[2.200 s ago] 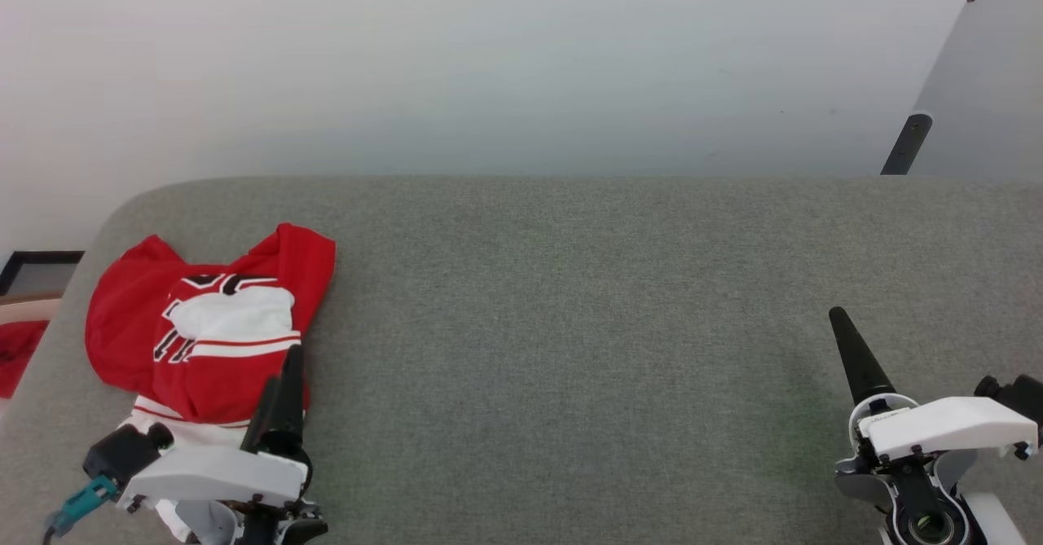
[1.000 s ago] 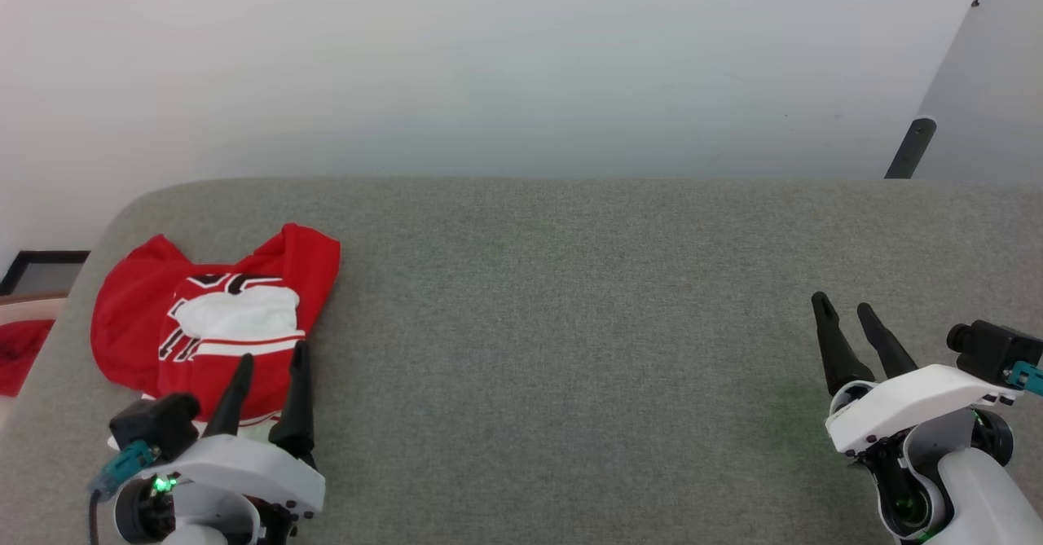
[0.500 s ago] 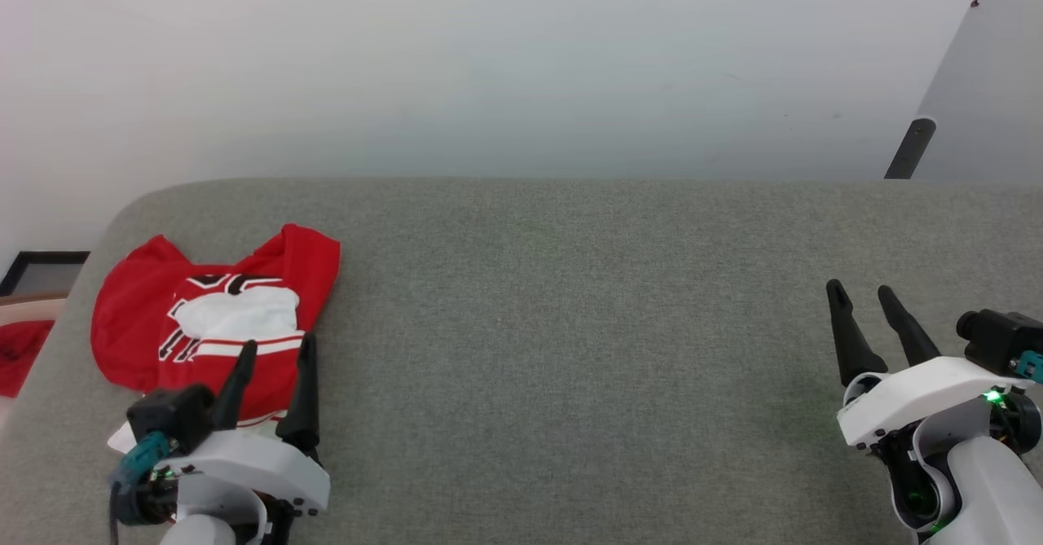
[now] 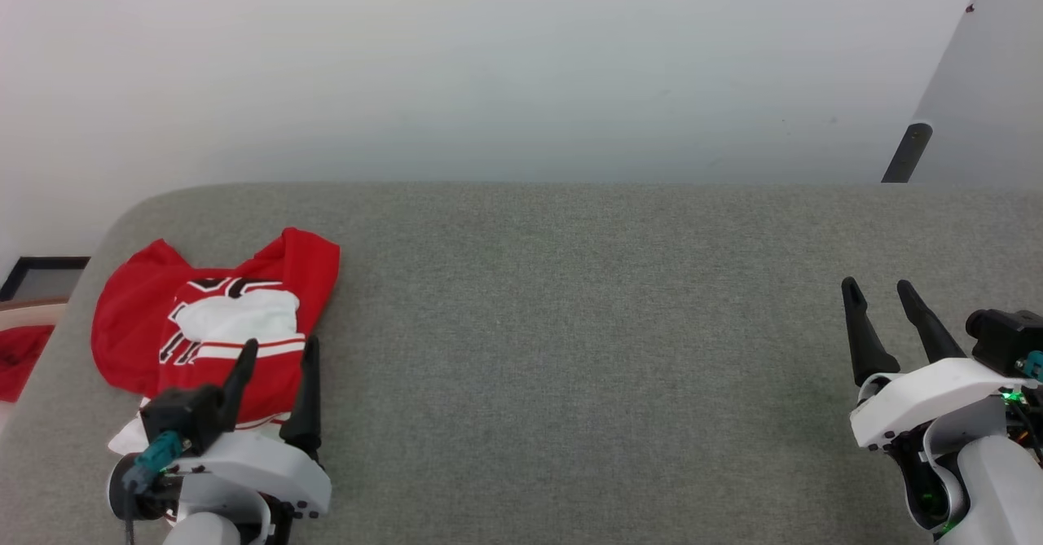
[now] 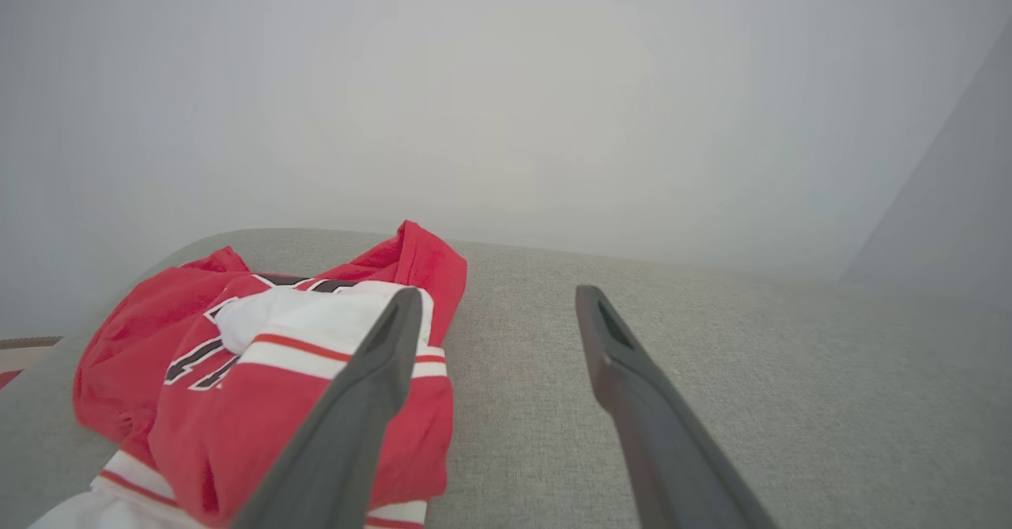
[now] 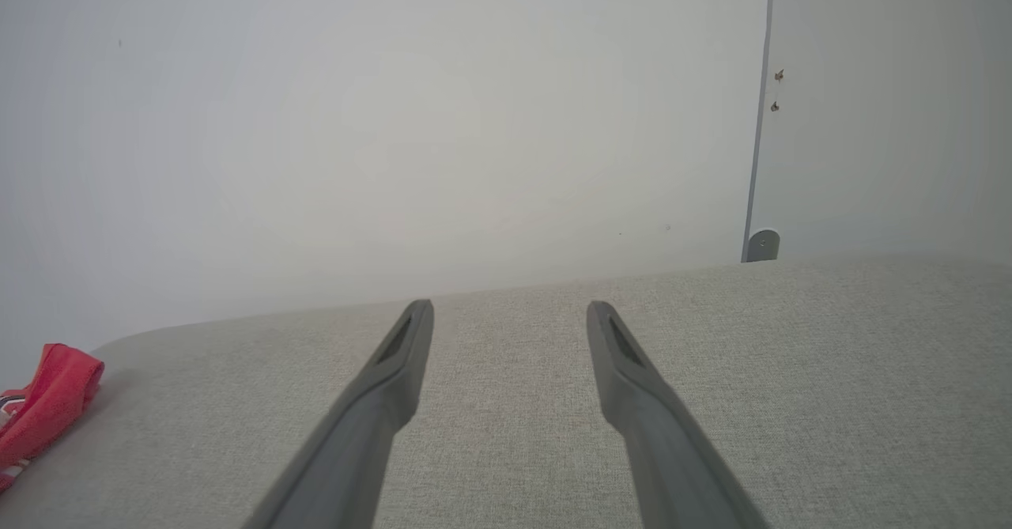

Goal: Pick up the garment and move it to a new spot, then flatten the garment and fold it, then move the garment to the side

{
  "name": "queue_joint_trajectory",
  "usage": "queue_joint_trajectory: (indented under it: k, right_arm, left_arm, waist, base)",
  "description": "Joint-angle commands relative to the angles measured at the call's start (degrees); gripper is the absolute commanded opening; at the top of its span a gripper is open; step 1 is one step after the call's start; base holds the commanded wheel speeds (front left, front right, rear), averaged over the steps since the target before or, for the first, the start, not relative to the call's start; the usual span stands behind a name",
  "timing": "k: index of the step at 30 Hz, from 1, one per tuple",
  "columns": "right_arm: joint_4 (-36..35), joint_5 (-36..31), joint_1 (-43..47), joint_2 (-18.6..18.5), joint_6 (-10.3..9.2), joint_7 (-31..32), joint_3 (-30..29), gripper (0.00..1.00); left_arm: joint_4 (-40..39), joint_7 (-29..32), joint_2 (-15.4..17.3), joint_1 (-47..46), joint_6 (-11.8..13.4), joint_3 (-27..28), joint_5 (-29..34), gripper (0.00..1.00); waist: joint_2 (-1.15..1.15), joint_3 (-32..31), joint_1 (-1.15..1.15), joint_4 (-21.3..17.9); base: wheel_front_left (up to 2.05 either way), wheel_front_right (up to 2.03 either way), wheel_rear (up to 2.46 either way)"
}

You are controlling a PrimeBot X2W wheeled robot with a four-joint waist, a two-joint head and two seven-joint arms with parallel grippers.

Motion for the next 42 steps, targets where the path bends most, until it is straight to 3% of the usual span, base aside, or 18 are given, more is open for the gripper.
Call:
queue_joint_trajectory:
  k: [1,26,42]
  right_arm:
    - [0.0,-1.0,0.2,-0.4,0.04,-0.5,-0.2,1.00]
    - [-0.5,-8.9,1.7,-0.3,0.03,-2.8,-2.9,1.00]
    - [-1.1,-8.1,2.6,0.5,0.03,-2.3,-3.1,1.00]
  left_arm:
    - [0.1,-0.4,0.1,-0.9,-0.2,-0.1,1.0,1.00]
    - [3.6,-3.0,1.0,-2.3,-0.9,-1.1,9.4,1.00]
    - [4.3,-3.0,0.9,-2.1,-1.4,-1.1,7.8,1.00]
  waist:
    - [0.00,0.0,0.00,0.0]
    - [0.00,-0.5,0.00,0.1]
    - [0.00,-0.6,0.00,1.0]
  base:
    - [0.00,0.00,0.00]
    - [0.00,0.00,0.00]
    - [0.00,0.00,0.00]
